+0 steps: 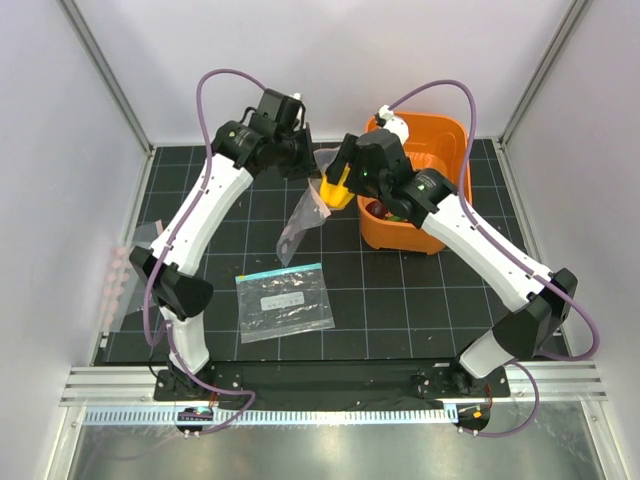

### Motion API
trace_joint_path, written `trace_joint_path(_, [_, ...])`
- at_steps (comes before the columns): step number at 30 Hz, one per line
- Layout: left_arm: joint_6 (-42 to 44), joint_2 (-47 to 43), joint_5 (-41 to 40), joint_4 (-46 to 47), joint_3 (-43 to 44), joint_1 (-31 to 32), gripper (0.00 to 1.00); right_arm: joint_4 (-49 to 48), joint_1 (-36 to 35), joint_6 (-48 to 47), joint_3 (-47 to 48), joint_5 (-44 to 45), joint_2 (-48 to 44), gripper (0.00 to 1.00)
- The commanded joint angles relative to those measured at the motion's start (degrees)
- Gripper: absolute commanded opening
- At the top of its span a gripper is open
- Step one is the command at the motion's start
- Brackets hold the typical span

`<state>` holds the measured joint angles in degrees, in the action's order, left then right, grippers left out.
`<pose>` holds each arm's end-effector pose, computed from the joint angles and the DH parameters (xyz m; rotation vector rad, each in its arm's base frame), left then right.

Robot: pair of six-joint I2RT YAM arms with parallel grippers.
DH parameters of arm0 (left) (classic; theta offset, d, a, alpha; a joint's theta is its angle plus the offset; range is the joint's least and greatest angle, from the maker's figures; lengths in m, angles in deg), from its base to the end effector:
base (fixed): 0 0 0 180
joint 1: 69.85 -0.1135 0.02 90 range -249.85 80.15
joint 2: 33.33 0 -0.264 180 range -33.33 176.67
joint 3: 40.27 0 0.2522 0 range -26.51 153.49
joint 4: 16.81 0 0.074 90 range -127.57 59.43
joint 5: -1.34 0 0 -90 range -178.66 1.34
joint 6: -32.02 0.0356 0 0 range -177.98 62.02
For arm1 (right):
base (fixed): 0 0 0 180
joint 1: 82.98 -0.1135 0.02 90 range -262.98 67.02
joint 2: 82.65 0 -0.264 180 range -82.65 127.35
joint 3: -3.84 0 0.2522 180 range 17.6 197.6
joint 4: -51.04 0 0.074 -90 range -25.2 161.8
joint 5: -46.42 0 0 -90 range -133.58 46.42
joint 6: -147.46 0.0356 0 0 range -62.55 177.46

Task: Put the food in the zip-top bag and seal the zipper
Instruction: Place the fake fruit in the zipper food storage bag.

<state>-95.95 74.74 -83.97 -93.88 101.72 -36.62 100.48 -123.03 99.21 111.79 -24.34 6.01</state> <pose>0.3255 -0.2167 0.4303 -0.0575 2.4320 -0.6944 0.2716 0.2130 0.4067 0.2357 2.0939 0.5217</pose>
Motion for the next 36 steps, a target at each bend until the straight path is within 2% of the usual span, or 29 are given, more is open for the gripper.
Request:
trace_joint_path(1, [-4.03,-3.48,7.69,7.58,1.94,0.43,0.00,-1.66,-0.73,0.08,2.66,-2.36,0.98,0.25])
trace_joint_path(5, [-5.88,-3.66,10.07,8.46,2.03,-1.24,0.00,-8.15,-0.73,-2.37,-0.49,-5.97,-1.03,0.25])
trace_joint_path(13, [-9.57,-3.66,14.73,11.00,2.03,-4.66,0.00,-10.72,-0.73,-5.81,-5.16,-12.29,-2.00,0.25])
trace_joint_path(18, [-12.03,-3.57,17.19,12.94,1.51,-4.76,0.00,-8.96,-0.73,-6.95,-4.37,-11.86,-1.12,0.25])
trace_joint_path(22, [-13.44,-4.01,19.04,14.96,-1.30,-5.19,0.00,-13.78,-0.73,-6.95,-7.00,-12.30,-4.02,0.30])
trace_joint_path(25, [-14.58,-4.62,20.27,16.29,-4.03,-5.28,0.00,-17.66,-0.73,-6.69,-9.46,-9.85,-6.21,0.31])
trace_joint_path(27, [-14.58,-4.80,20.45,16.29,-4.47,-5.28,0.00,-17.58,-0.55,-3.89,-10.08,-5.47,-6.75,0.31])
trace_joint_path(29, [-14.76,-5.15,20.54,16.29,-4.82,-5.28,0.00,-16.27,0.15,-2.21,-9.47,-4.83,-6.49,0.31])
trace_joint_path(31, [-15.28,-5.76,21.06,16.72,-5.79,-5.28,0.00,-15.21,0.33,-0.98,-7.54,-5.27,-5.61,0.42])
trace_joint_path(33, [-15.98,-6.20,21.68,17.95,-7.45,-5.20,0.00,-14.41,0.24,-0.36,-5.87,-6.40,-4.91,0.58])
trace_joint_path(35, [-16.95,-6.91,22.03,18.66,-8.51,-5.20,0.00,-13.54,0.33,-0.01,-4.90,-7.20,-4.20,0.66])
trace_joint_path(36, [-17.13,-7.08,22.03,19.18,-8.86,-5.28,0.00,-13.10,0.33,0.51,-4.03,-7.29,-4.03,0.75])
